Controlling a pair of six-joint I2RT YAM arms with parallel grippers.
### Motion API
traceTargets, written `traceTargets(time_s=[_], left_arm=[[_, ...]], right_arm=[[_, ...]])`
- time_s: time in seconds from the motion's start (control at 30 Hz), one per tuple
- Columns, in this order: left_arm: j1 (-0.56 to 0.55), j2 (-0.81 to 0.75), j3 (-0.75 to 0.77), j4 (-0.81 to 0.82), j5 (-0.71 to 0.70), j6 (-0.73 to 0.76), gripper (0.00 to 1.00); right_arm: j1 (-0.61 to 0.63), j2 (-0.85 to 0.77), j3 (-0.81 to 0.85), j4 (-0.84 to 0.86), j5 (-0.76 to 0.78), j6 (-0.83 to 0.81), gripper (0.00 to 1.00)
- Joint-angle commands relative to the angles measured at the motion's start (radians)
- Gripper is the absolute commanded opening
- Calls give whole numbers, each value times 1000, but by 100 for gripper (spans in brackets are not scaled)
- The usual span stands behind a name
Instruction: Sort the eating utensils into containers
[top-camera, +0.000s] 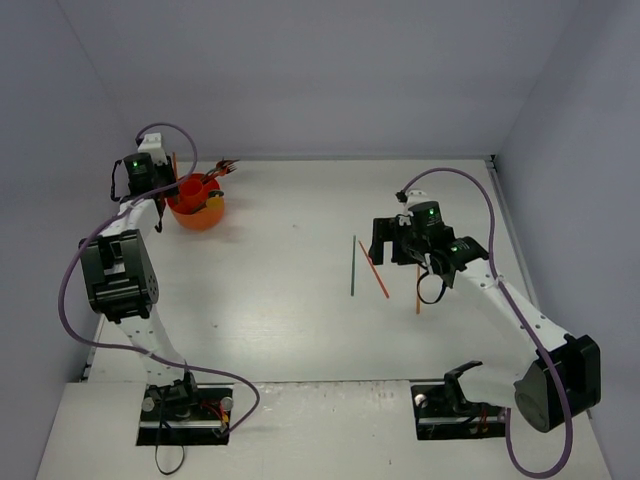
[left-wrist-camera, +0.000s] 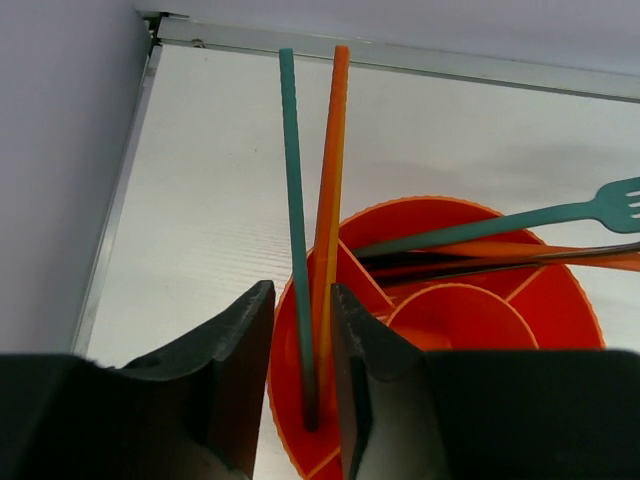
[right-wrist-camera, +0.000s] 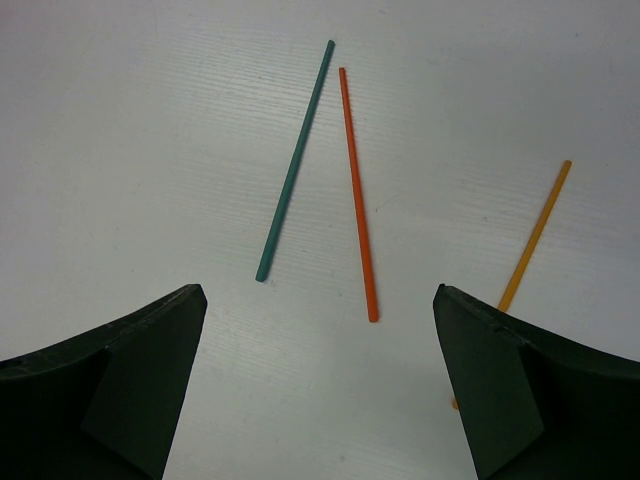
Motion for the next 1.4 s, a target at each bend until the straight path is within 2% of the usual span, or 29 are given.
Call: traceTargets(time_s=[0.0, 0.1, 0.2, 0.3, 0.43, 0.5, 0.67, 0.93, 1.13, 1.23, 1.37], left_arm=[[-6, -155, -10, 79, -14, -19, 31], [-8, -215, -45, 76, -41, -35, 38], [-9, -309, -86, 29, -73, -83, 49], [-15, -389, -92, -81, -108, -133, 60], [-68, -455, -45, -281, -165, -143, 65], [-103, -498, -38, -370, -181, -140, 65], [-191, -572, -63, -476, -213, -186, 65], [-321, -646, -102, -486, -189, -301, 65], [-418, -650, -95, -494, -208, -316, 65], [-456, -648, -91, -493, -211, -330, 65], [-529, -631, -87, -486, -215, -362, 65]], right_arm=[[-7, 40, 3, 28, 30, 28, 94], [-7, 81, 9, 28, 20, 52, 92], [-6, 142, 18, 28, 9, 72, 88], [-6, 199, 24, 27, 23, 88, 83], [-4, 260, 28, 28, 49, 101, 75], [-2, 290, 28, 28, 56, 107, 70], [17, 356, 20, 28, 81, 116, 65], [54, 440, 10, 28, 161, 144, 60], [71, 496, 7, 28, 189, 167, 49], [71, 518, 2, 29, 188, 164, 39], [71, 539, -2, 29, 184, 162, 13]])
